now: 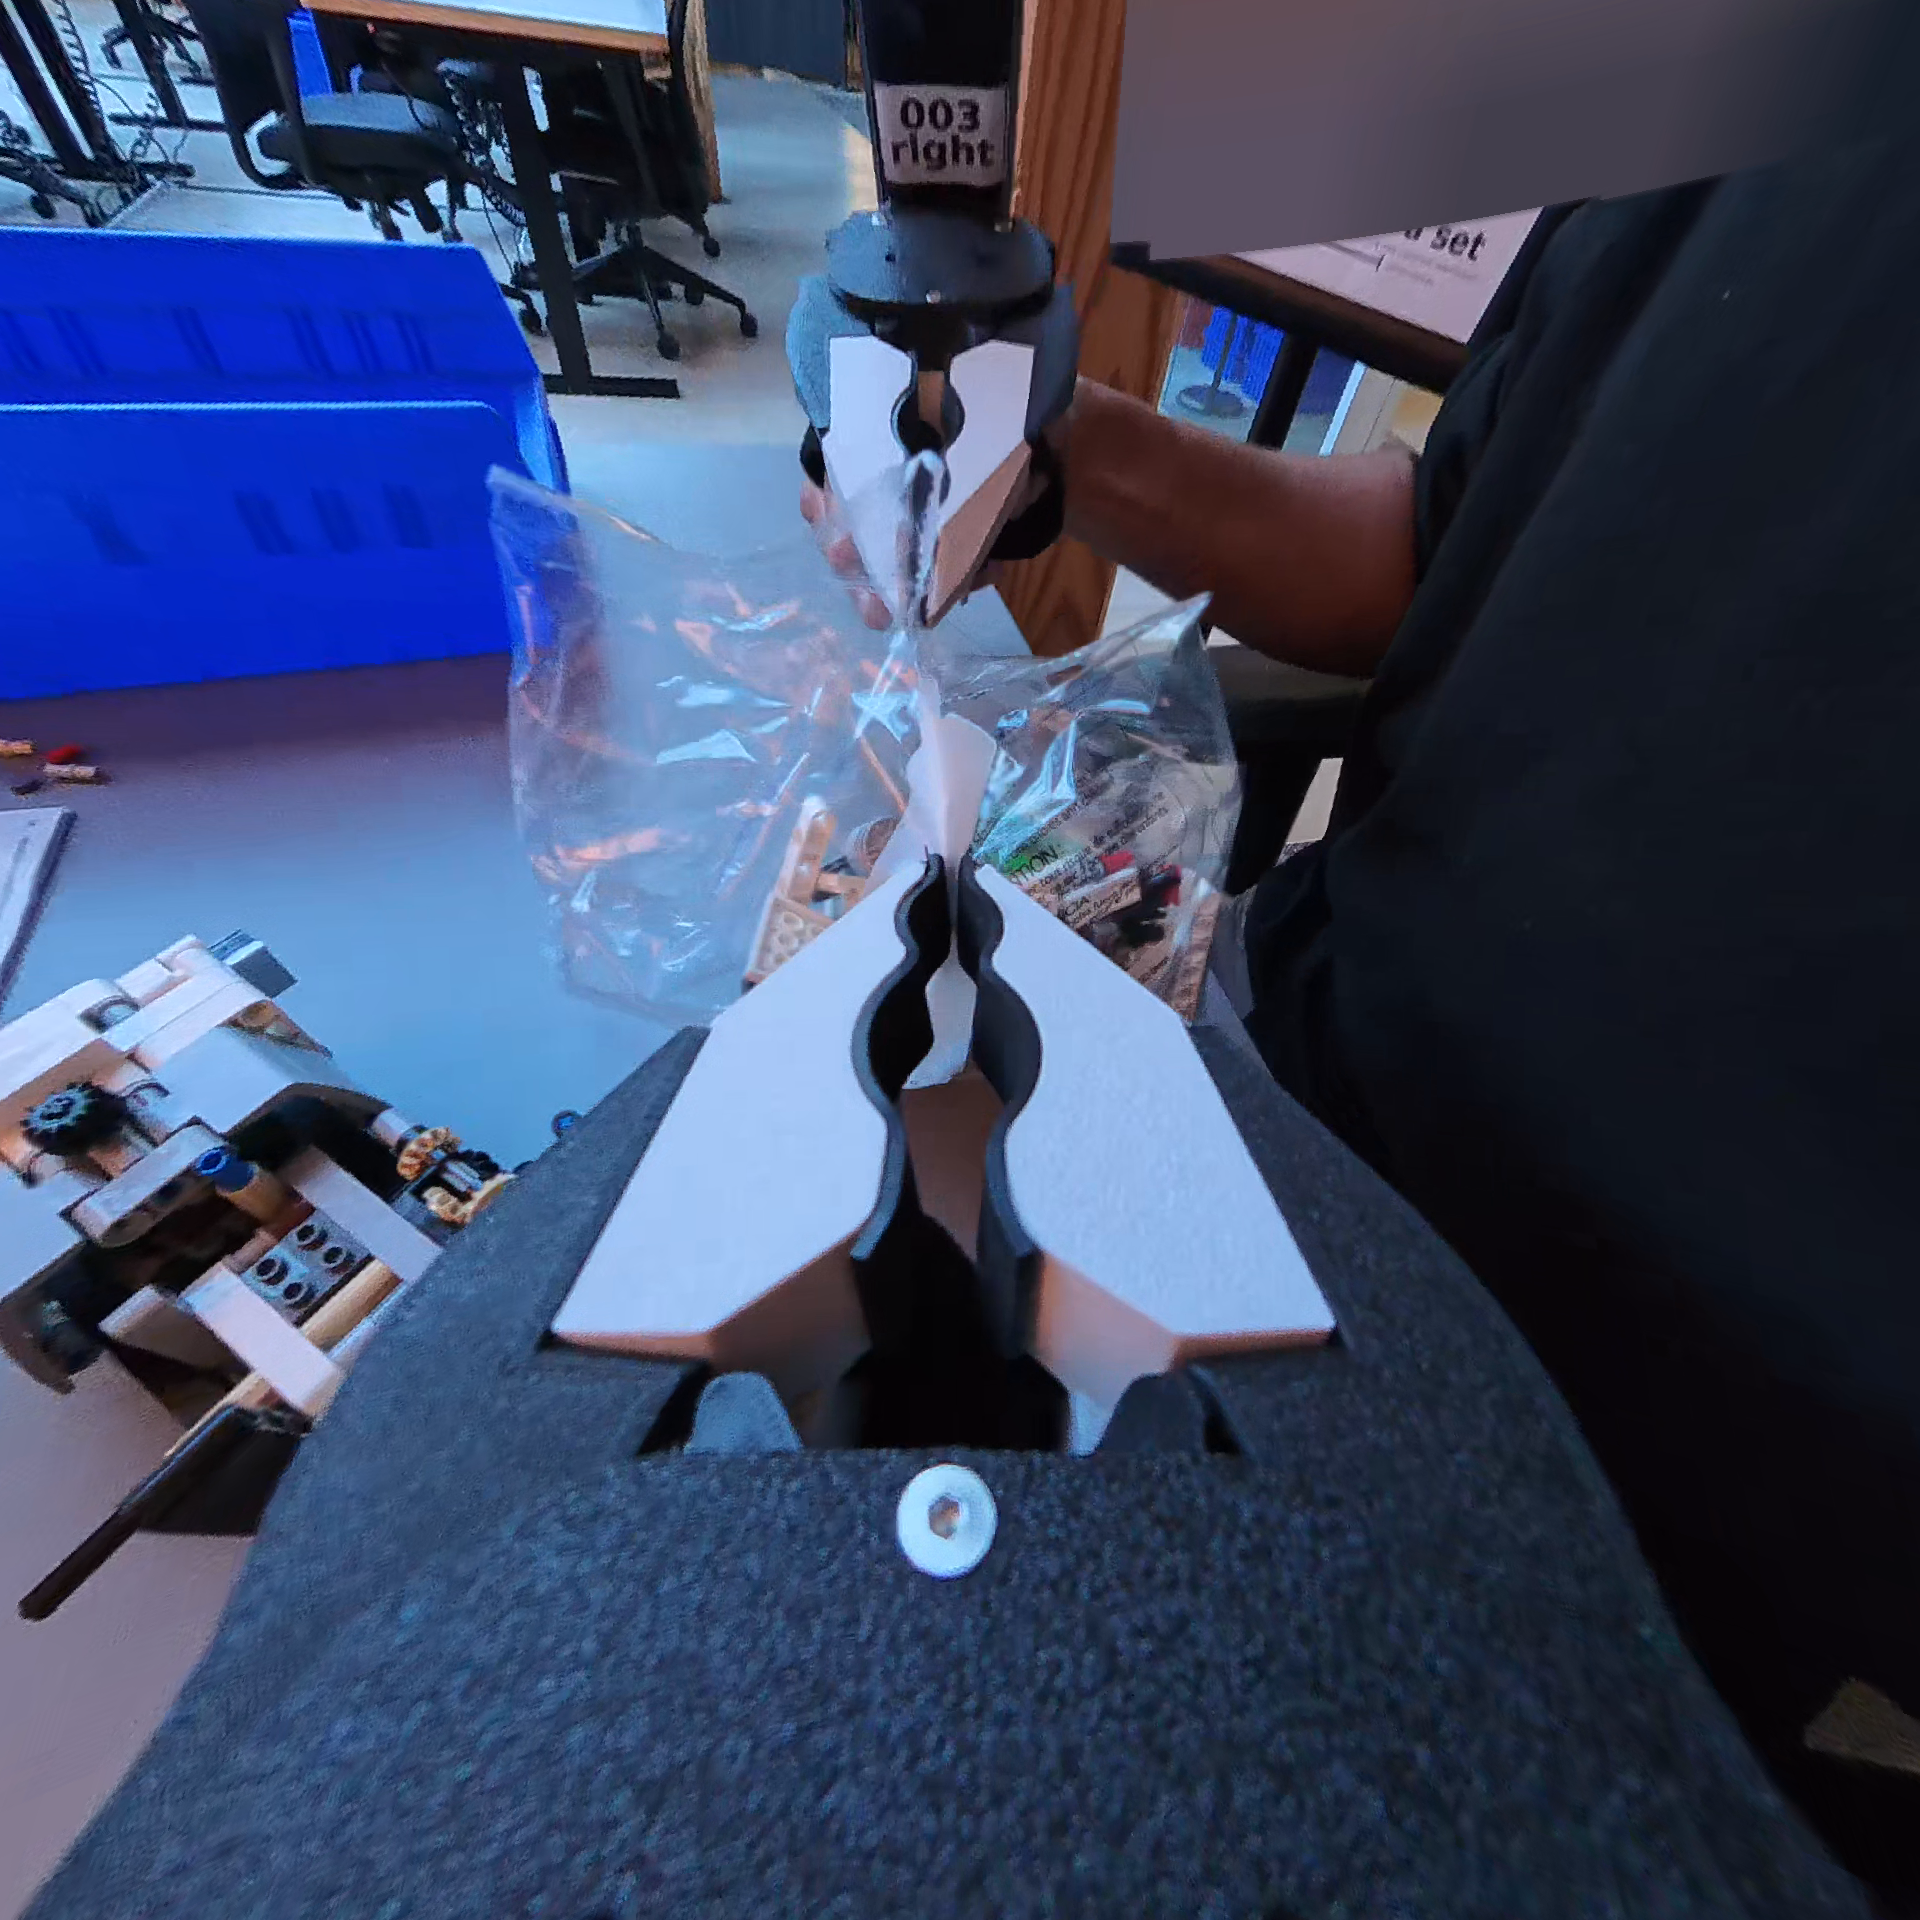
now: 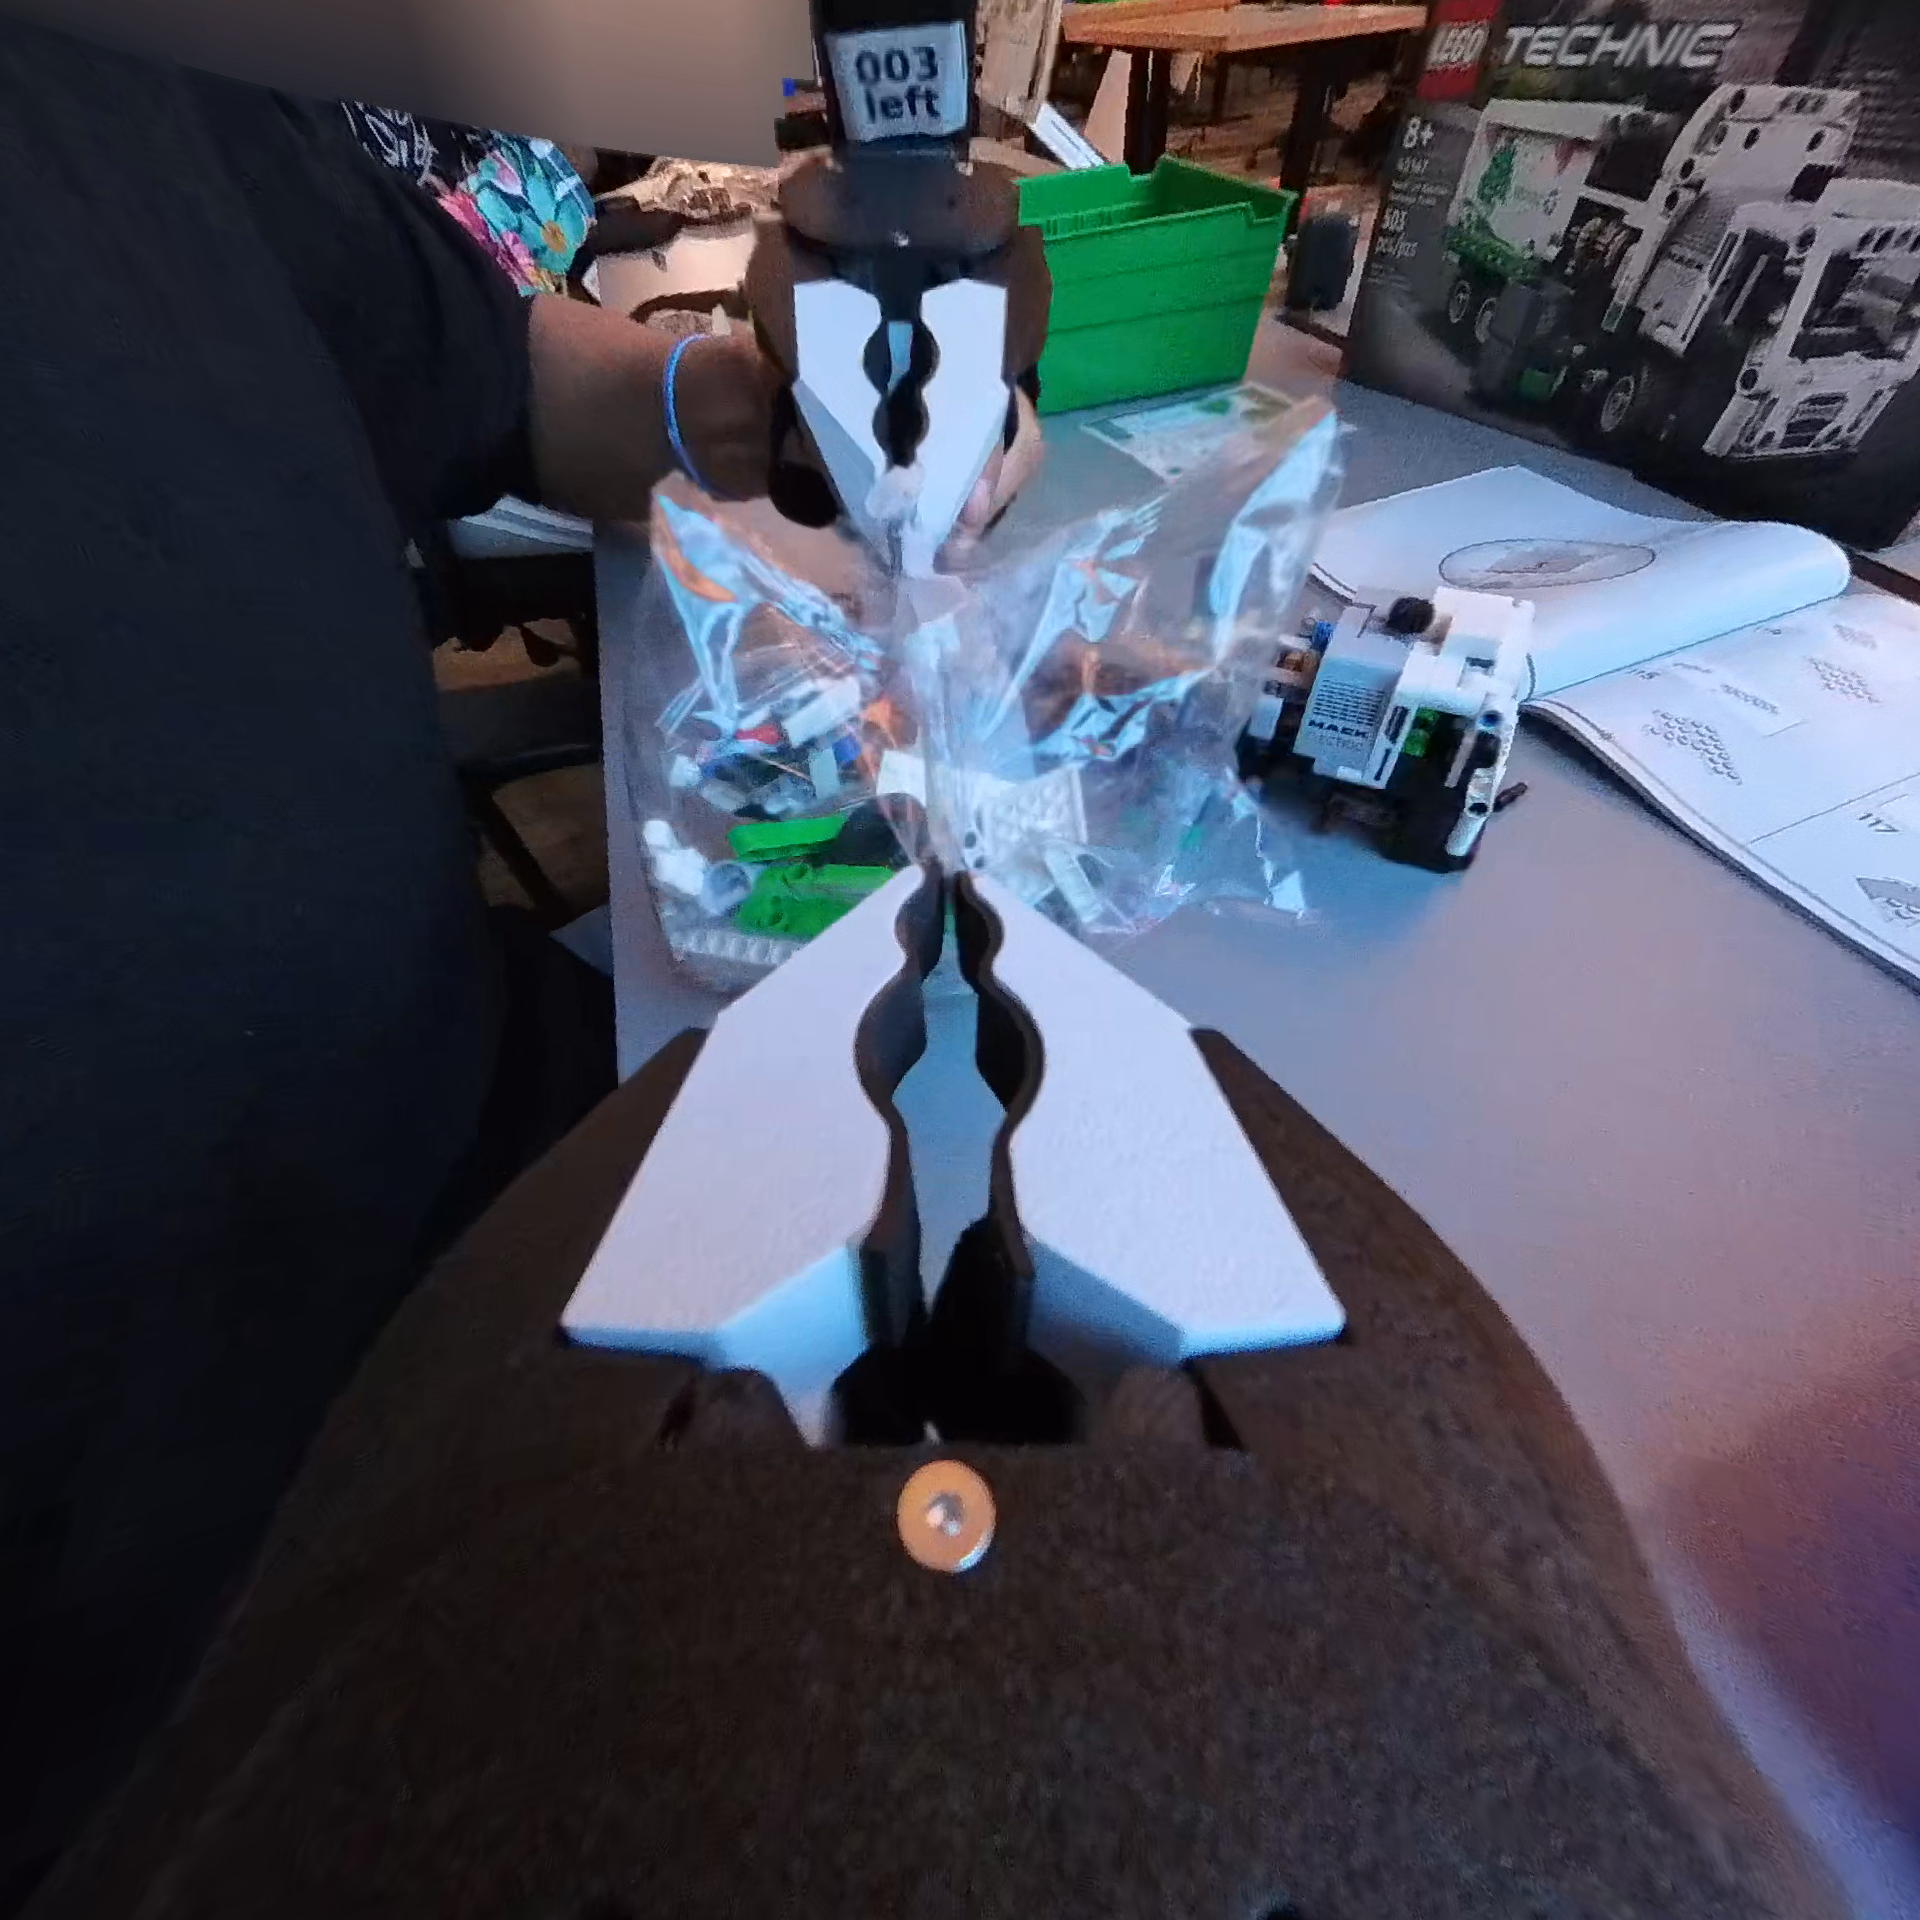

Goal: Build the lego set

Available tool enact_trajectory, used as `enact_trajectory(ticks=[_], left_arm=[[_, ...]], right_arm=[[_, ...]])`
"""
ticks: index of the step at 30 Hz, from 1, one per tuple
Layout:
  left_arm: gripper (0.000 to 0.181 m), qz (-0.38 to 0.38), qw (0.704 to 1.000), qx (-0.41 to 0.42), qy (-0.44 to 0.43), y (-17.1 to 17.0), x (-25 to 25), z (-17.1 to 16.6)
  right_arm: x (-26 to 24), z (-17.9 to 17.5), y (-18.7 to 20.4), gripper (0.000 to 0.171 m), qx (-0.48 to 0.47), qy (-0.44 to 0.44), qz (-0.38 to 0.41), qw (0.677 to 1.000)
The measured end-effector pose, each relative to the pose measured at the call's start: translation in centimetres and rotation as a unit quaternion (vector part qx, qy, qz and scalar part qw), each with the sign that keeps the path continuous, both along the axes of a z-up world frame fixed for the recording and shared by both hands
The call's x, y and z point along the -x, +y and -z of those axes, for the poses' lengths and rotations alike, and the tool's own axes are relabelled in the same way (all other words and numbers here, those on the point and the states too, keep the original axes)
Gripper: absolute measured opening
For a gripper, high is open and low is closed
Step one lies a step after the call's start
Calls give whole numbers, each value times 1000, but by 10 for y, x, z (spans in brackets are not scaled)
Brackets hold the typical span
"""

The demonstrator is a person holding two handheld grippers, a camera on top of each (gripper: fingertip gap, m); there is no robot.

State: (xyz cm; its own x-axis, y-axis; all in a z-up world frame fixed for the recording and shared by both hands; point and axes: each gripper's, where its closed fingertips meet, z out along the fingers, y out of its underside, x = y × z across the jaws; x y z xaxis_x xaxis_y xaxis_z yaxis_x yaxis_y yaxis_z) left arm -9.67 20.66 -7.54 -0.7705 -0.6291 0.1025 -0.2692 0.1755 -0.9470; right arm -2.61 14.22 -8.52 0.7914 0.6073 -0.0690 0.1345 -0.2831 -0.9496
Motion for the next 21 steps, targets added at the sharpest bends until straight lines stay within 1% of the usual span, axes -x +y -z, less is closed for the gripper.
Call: enact_trajectory(ticks=[2, 5, 8, 10, 12, 13, 16, 17, 18, 21], left_arm=[[0, -3, 1000, 2, 0, -2, 0, 2], [0, -20, 1000, 22, 0, -1, -3, 1], [0, -43, 999, 24, -5, 1, -4, 3], [0, -65, 998, 17, -10, 2, -5, 2], [0, -86, 996, 8, -9, 1, -6, 1], [0, -96, 995, 8, -8, -1, -8, 0], [0, -125, 992, 27, -1, -10, -14, -3], [0, -136, 990, 31, -1, -12, -16, -4], [0, -145, 989, 33, -4, -16, -18, -5], [0, -166, 986, 6, -17, -22, -22, -5]], right_arm=[[-1, 3, 1, 1, -1, -11, 9, 1000], [-4, 5, -1, 3, 1, 0, 20, 1000], [-15, 2, -3, 23, 3, 22, 56, 998], [-24, -8, -7, 34, -3, 26, 92, 995], [-23, -26, -12, 38, -31, -10, 126, 992], [-14, -35, -13, 40, -44, -32, 130, 990], [38, -46, -9, 50, -42, -70, 87, 993], [55, -45, -5, 50, -44, -80, 74, 993], [62, -40, 1, 49, -42, -99, 79, 991], [53, -8, 10, 47, -2, -210, 111, 971]])
